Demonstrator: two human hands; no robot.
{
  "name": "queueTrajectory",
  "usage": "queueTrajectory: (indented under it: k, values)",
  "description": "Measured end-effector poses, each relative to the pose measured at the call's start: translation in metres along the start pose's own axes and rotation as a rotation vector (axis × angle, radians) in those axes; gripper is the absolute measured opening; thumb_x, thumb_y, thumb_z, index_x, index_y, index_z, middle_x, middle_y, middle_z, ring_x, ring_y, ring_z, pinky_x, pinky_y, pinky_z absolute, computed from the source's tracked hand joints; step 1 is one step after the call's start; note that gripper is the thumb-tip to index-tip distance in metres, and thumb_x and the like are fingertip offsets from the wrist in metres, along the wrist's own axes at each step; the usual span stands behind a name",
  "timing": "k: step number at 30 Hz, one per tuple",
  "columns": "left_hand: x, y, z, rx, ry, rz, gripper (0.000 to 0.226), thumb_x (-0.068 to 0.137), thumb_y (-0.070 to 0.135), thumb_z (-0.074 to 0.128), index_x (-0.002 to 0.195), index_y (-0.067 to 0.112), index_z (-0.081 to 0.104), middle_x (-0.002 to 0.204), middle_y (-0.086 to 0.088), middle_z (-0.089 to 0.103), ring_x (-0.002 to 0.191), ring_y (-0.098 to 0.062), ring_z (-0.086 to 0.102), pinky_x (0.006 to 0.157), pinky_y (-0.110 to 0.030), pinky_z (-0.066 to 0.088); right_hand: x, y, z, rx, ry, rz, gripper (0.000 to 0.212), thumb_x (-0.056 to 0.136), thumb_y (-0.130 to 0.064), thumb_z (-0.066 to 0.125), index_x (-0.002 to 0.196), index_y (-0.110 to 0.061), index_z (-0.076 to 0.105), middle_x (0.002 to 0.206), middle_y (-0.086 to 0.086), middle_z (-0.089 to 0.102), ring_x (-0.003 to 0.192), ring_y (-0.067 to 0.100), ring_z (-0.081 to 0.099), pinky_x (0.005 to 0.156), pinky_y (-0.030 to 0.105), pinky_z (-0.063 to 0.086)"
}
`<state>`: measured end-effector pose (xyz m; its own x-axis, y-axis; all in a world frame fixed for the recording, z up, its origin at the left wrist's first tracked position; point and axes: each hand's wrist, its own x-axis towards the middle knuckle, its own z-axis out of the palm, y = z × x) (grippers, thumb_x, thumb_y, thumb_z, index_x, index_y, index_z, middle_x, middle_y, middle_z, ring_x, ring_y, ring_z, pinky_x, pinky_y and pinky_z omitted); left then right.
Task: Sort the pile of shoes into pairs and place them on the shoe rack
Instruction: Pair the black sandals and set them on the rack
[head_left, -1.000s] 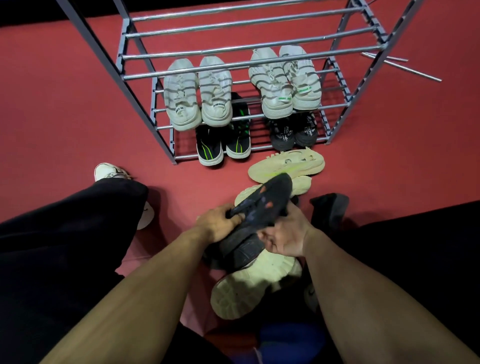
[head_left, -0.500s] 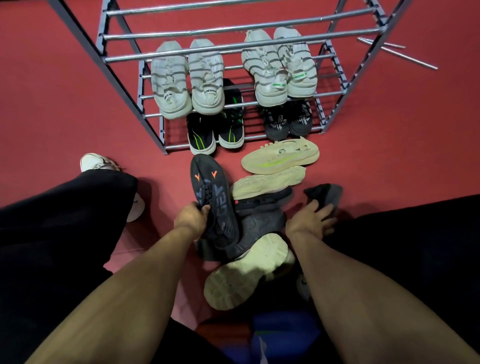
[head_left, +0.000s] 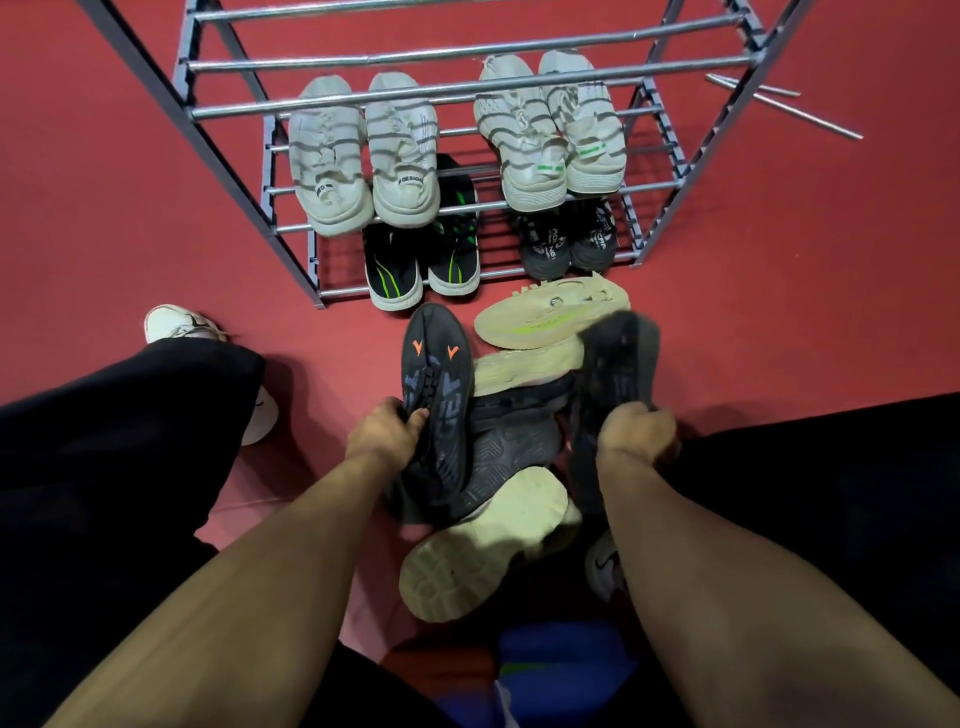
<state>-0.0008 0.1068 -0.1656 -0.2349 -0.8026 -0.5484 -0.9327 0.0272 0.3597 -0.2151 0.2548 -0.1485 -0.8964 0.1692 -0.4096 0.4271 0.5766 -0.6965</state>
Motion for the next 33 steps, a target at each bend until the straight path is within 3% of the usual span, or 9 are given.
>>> queueTrajectory:
  k: [3, 6, 12, 14, 16, 20, 23, 27, 33]
  values:
    - [-0.005, 0.003, -0.003, -0.017, -0.007, -0.009, 0.044, 0.091, 0.049, 0.052, 0.113, 0.012, 0.059, 0.115, -0.016, 0.067, 0.111, -0.036, 0.06, 0.09, -0.037, 0.046, -0.012, -0.018, 0.008, 0.181, -0.125, -0.087, 0.032, 0.079, -0.008, 0.045, 0.098, -0.01, 0.07, 0.099, 0.016, 0.069, 0.097, 0.033, 0.063, 0.088, 0.038, 0.048]
    - [-0.004, 0.001, -0.007, -0.101, -0.041, -0.034, 0.04, 0.086, 0.05, 0.059, 0.107, 0.016, 0.06, 0.108, -0.009, 0.069, 0.105, -0.03, 0.063, 0.09, -0.035, 0.048, -0.023, -0.03, 0.024, 0.245, -0.402, 0.034, 0.023, 0.076, -0.003, 0.043, 0.06, -0.015, 0.055, 0.062, 0.004, 0.054, 0.058, 0.022, 0.048, 0.052, 0.029, 0.038]
    - [-0.016, 0.007, -0.006, -0.508, -0.293, -0.072, 0.027, 0.087, 0.021, 0.069, 0.071, 0.015, 0.048, 0.065, -0.004, 0.053, 0.053, -0.02, 0.048, 0.037, -0.018, 0.041, -0.046, -0.013, 0.028, 0.257, -0.671, 0.271, 0.012, 0.073, -0.004, 0.043, 0.069, -0.012, 0.051, 0.064, 0.009, 0.048, 0.055, 0.023, 0.045, 0.054, 0.031, 0.036]
    - [-0.021, 0.01, -0.008, -0.541, -0.354, -0.118, 0.029, 0.092, 0.039, 0.057, 0.081, 0.013, 0.056, 0.075, -0.007, 0.059, 0.058, -0.023, 0.055, 0.043, -0.019, 0.046, -0.045, -0.01, 0.026, 0.254, -0.718, 0.307, 0.011, 0.068, -0.008, 0.043, 0.069, -0.013, 0.053, 0.065, 0.008, 0.05, 0.057, 0.025, 0.048, 0.056, 0.03, 0.04]
    - [-0.019, 0.009, -0.011, -0.49, -0.246, -0.153, 0.054, 0.092, 0.059, 0.042, 0.109, 0.011, 0.062, 0.104, -0.008, 0.067, 0.088, -0.027, 0.064, 0.078, -0.029, 0.054, -0.046, -0.014, 0.025, 0.199, -0.786, 0.303, 0.012, 0.065, -0.011, 0.043, 0.068, -0.014, 0.055, 0.067, 0.007, 0.053, 0.057, 0.025, 0.051, 0.057, 0.028, 0.043]
    - [-0.012, 0.026, -0.04, -0.825, 0.167, -0.005, 0.057, 0.088, 0.062, 0.045, 0.129, 0.022, 0.051, 0.125, 0.0, 0.061, 0.109, -0.017, 0.057, 0.099, -0.033, 0.043, -0.053, -0.036, 0.035, -0.068, -0.905, 0.068, 0.022, 0.084, -0.008, 0.045, 0.065, -0.019, 0.047, 0.063, -0.001, 0.048, 0.049, 0.015, 0.046, 0.046, 0.025, 0.04]
    - [-0.009, 0.041, -0.065, -1.151, -0.086, -0.063, 0.052, 0.084, 0.065, 0.047, 0.12, 0.029, 0.057, 0.112, 0.003, 0.065, 0.094, -0.019, 0.062, 0.08, -0.033, 0.05, -0.067, -0.061, 0.04, -0.332, -0.991, -0.213, 0.025, 0.087, -0.01, 0.047, 0.066, -0.023, 0.047, 0.064, -0.003, 0.046, 0.053, 0.013, 0.043, 0.047, 0.024, 0.039]
    - [-0.001, 0.025, -0.085, -0.975, -0.183, -0.051, 0.04, 0.073, 0.058, 0.066, 0.104, 0.033, 0.06, 0.088, 0.003, 0.066, 0.058, -0.014, 0.058, 0.057, -0.024, 0.039, -0.078, -0.09, 0.041, -0.429, -1.048, -0.44, 0.019, 0.064, -0.012, 0.047, 0.05, -0.02, 0.037, 0.058, 0.003, 0.035, 0.059, 0.021, 0.031, 0.055, 0.036, 0.028]
    - [0.005, 0.023, -0.106, -1.071, -0.153, 0.004, 0.043, 0.068, 0.042, 0.077, 0.106, 0.026, 0.066, 0.098, 0.0, 0.07, 0.086, -0.017, 0.064, 0.074, -0.031, 0.052, -0.083, -0.125, 0.04, -0.639, -1.082, -0.722, 0.009, 0.08, -0.009, 0.053, 0.077, -0.012, 0.061, 0.073, 0.005, 0.052, 0.066, 0.019, 0.045, 0.057, 0.028, 0.04]
